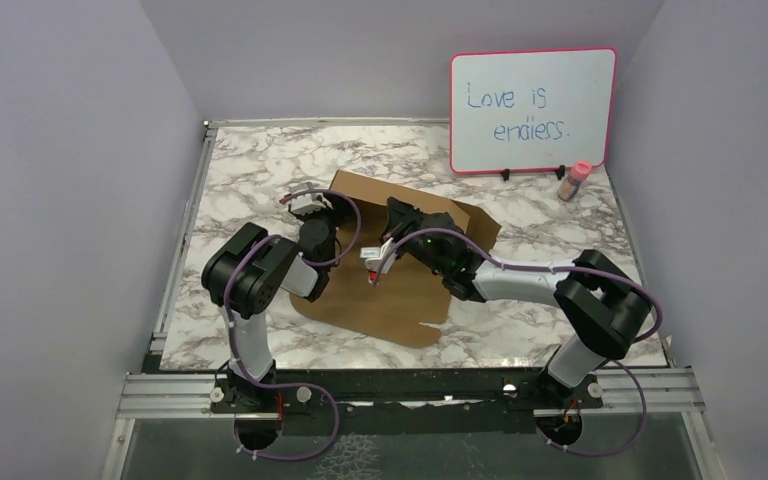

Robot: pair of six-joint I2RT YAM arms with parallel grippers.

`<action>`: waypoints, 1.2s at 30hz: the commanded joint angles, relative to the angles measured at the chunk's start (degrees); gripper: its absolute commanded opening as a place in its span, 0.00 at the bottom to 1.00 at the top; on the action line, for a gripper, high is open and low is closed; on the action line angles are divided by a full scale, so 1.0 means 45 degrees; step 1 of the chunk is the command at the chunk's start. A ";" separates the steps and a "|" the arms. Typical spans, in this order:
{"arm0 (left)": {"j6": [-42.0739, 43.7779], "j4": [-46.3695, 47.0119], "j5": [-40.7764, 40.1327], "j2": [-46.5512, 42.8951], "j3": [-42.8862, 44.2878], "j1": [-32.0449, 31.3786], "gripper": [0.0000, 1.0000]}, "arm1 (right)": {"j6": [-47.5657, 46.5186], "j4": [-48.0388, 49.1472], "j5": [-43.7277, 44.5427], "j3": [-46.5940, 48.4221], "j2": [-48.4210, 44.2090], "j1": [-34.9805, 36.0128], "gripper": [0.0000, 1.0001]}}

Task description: Fold the paper box

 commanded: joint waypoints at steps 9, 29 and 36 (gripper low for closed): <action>0.0678 -0.0415 0.2004 -0.3072 -0.2574 0.0693 0.76 | 0.0980 -0.1915 0.0111 0.0622 -0.0008 0.0058 0.20; -0.1606 -0.8513 0.5721 -1.0904 -0.3879 0.1384 0.91 | 0.5845 -0.3420 -0.1651 0.0379 -0.3552 0.0052 0.67; -0.3168 -1.0762 0.7174 -1.1905 -0.2358 0.2587 0.92 | 1.1209 -0.2859 -0.0247 0.0095 -0.5590 0.0053 0.76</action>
